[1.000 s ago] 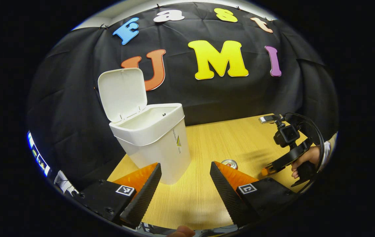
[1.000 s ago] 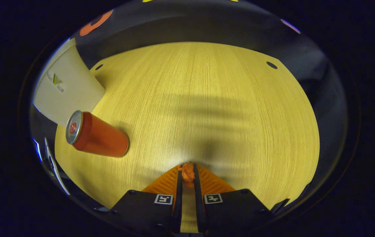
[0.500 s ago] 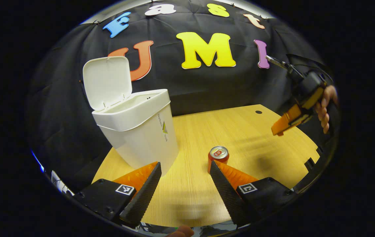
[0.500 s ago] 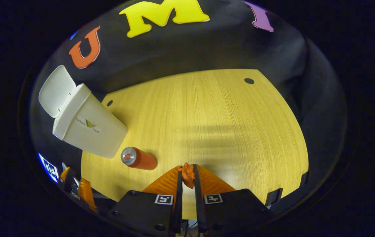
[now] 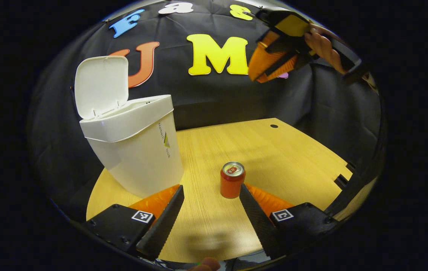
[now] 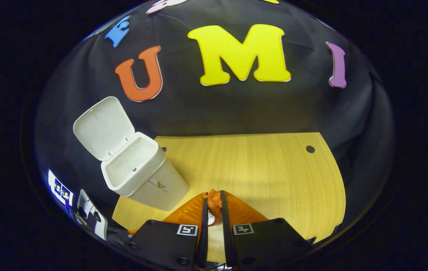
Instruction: Press the lid of the desktop garbage bin to open it, pick up the crumpled paper on the desktop and throw it into the bin, then pick up the pop can on the desktop and drop it into the bin, and finally close the garbage bin lid.
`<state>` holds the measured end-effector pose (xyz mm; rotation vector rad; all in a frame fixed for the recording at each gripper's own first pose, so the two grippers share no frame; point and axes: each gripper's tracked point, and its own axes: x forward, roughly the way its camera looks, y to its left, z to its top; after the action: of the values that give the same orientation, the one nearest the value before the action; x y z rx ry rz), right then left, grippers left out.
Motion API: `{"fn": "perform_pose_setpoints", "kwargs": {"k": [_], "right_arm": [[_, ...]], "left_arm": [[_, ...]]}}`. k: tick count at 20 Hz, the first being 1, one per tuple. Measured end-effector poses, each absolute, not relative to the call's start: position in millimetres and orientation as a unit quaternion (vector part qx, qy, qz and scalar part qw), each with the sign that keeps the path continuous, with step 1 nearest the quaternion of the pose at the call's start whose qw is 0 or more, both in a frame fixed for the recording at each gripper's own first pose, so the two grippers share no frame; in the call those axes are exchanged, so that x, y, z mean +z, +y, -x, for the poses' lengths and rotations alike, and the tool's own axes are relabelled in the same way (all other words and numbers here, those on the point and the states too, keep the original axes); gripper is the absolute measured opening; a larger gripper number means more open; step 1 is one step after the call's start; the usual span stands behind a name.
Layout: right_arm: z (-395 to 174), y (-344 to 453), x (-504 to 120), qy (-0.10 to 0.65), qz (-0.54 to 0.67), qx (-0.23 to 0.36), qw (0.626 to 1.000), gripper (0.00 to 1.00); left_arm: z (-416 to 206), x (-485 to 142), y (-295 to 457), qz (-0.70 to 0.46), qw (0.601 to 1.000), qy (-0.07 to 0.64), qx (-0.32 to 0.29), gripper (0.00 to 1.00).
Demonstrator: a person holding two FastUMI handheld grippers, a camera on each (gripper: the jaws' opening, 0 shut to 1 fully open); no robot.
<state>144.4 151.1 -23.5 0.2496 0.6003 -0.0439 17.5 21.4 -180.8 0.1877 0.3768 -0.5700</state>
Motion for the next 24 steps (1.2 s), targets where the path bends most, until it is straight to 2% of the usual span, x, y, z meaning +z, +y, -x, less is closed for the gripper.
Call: {"fn": "perform_pose_setpoints", "kwargs": {"k": [6,12,19,20,22,23,24], "right_arm": [[-201,255,7,0.28,-0.088,0.052,0.955,0.19],[-247,348,-17,0.299,-0.028,0.114,0.947,0.23],[-266,381,-53,0.335,-0.027,0.14,0.932,0.31],[-266,381,-52,0.332,-0.033,0.145,0.931,0.37],[-268,385,-54,0.325,-0.034,0.155,0.932,0.58],[-266,381,-52,0.32,-0.03,0.155,0.934,0.71],[-265,378,-48,0.314,-0.029,0.156,0.936,0.75]], "left_arm": [[-26,-192,46,-0.121,0.931,0.174,-0.297,0.98],[-37,-203,57,-0.129,0.925,0.187,-0.305,0.99],[-37,-220,69,-0.122,0.922,0.203,-0.306,0.98],[-36,-222,69,-0.12,0.921,0.207,-0.308,0.98],[-36,-224,71,-0.124,0.921,0.208,-0.306,0.99],[-36,-225,70,-0.126,0.92,0.208,-0.306,0.99],[-36,-225,70,-0.13,0.92,0.208,-0.305,0.99]]}}
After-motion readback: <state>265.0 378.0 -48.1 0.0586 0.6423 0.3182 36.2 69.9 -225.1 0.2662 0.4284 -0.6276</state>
